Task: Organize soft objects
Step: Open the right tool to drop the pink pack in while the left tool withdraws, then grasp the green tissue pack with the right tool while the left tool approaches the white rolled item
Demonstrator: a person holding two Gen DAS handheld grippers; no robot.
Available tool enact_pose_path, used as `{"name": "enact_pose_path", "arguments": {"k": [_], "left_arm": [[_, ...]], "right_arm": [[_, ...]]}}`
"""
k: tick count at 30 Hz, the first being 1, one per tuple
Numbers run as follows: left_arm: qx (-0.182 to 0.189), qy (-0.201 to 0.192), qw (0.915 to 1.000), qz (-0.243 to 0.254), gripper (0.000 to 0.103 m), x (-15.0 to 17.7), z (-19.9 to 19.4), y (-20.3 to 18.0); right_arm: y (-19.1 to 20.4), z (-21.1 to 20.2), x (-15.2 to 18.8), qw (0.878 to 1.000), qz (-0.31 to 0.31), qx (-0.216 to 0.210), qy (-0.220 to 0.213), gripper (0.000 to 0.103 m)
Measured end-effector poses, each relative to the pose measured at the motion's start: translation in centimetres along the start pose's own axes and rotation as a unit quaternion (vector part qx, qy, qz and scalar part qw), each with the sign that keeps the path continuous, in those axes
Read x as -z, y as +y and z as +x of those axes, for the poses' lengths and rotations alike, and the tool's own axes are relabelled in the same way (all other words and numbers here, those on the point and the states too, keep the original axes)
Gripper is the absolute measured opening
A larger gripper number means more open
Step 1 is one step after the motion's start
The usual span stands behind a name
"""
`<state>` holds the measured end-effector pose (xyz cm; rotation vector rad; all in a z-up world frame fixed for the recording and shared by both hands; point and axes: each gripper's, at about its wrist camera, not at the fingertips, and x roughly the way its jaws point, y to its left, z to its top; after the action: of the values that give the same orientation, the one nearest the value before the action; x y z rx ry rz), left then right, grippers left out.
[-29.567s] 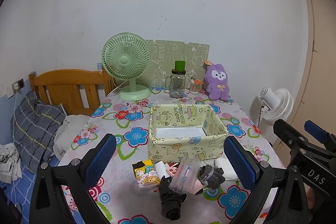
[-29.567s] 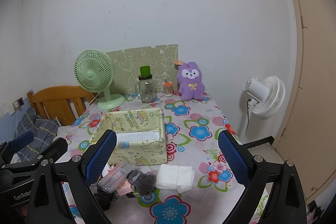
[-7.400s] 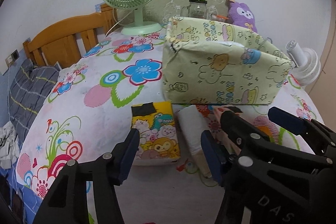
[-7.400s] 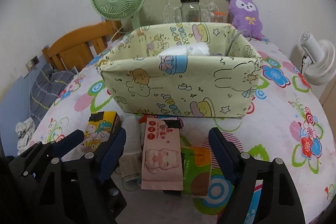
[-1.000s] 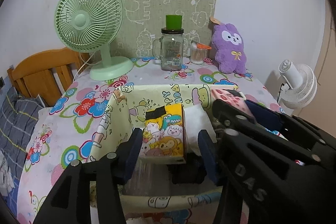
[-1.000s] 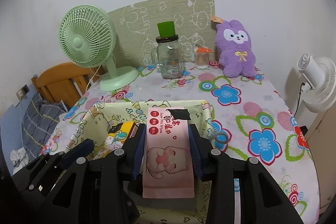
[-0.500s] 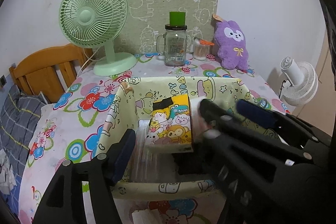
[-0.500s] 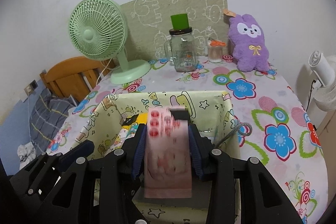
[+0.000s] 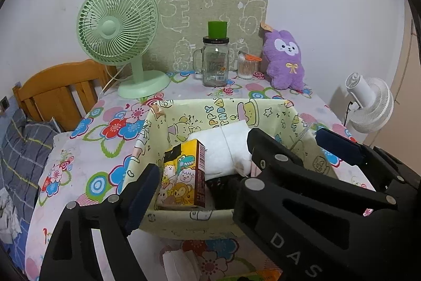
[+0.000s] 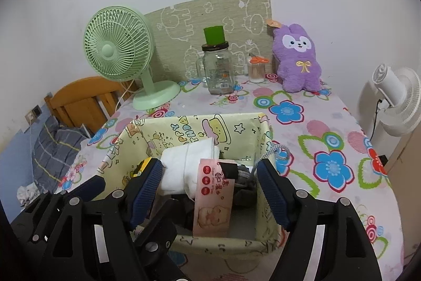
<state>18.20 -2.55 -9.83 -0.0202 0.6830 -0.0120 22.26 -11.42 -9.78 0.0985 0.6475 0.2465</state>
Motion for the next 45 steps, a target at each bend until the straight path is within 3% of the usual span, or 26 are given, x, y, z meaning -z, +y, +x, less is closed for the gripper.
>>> {"name": "enact_pose_path", "arguments": {"k": [24, 45], "left_arm": [[0.012, -0.049, 0.9987, -0.001, 0.094, 1.0, -6.2, -0.3], [0.02, -0.053, 0.9984, 0.0, 0.103, 4.1, -9.1, -0.4]], "right_arm": [[1.4, -7.5, 0.6, 0.998, -0.031, 0.034, -0.051, 0.086], [2.0, -11.5, 3.7, 0.997, -0.029, 0.028, -0.062, 0.099]]}}
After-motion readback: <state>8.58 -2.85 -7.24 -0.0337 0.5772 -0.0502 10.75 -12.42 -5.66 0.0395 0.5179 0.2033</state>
